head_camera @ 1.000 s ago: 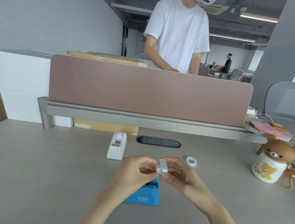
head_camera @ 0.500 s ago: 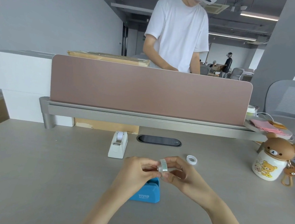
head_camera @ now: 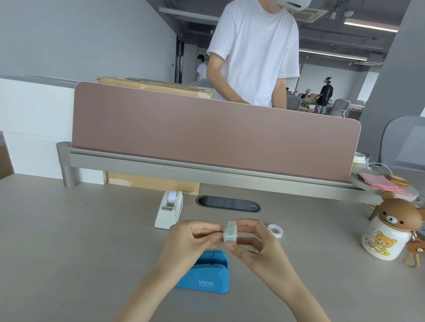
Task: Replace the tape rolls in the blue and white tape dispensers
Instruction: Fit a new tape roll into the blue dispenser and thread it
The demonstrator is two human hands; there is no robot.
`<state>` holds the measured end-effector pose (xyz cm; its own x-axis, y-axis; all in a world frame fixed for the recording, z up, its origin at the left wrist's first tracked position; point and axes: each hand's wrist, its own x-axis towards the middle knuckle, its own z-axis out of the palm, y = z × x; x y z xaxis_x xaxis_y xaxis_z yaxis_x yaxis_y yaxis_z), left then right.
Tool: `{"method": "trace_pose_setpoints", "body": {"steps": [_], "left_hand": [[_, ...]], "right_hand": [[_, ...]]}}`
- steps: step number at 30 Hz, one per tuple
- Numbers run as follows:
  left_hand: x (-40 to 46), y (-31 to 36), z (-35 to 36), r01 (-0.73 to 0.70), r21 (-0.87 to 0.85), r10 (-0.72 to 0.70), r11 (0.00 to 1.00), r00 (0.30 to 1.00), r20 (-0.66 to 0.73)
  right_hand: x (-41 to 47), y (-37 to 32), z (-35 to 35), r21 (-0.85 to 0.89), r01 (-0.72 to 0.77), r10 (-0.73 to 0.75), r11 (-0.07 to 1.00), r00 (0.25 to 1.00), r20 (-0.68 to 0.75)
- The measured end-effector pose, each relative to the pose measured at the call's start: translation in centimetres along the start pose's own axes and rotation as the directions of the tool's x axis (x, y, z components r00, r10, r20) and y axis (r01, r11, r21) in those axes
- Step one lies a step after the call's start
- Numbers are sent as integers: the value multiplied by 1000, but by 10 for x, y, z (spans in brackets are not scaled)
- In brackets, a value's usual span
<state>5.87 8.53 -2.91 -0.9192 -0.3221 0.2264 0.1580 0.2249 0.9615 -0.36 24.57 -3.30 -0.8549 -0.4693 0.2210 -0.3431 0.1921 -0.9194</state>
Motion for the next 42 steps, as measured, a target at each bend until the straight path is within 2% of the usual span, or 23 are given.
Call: {"method": "trace_pose_setpoints", "body": {"steps": [5,11,32,38,42], "left_hand": [[-1,1,0,63,-65,-55,996,992,110],[-5,9,7,38,67,-42,997,997,70],[-1,2,4,82,143,-94,986,992,80],[0,6,1,59,131,-72,990,993,95],[2,13,-7,-10,7,10,1000,998,55]], "right_hand": [[1,3,1,6,27,-27,1000,1000,-15],[0,7,8,-55,35,-38,998,998,-52],[0,19,11,-86,86,-88,993,996,-27],[-2,15,9,-88,78,-82,993,996,-43],[0,4,-2,0,69,-69,998,996,-56]]}}
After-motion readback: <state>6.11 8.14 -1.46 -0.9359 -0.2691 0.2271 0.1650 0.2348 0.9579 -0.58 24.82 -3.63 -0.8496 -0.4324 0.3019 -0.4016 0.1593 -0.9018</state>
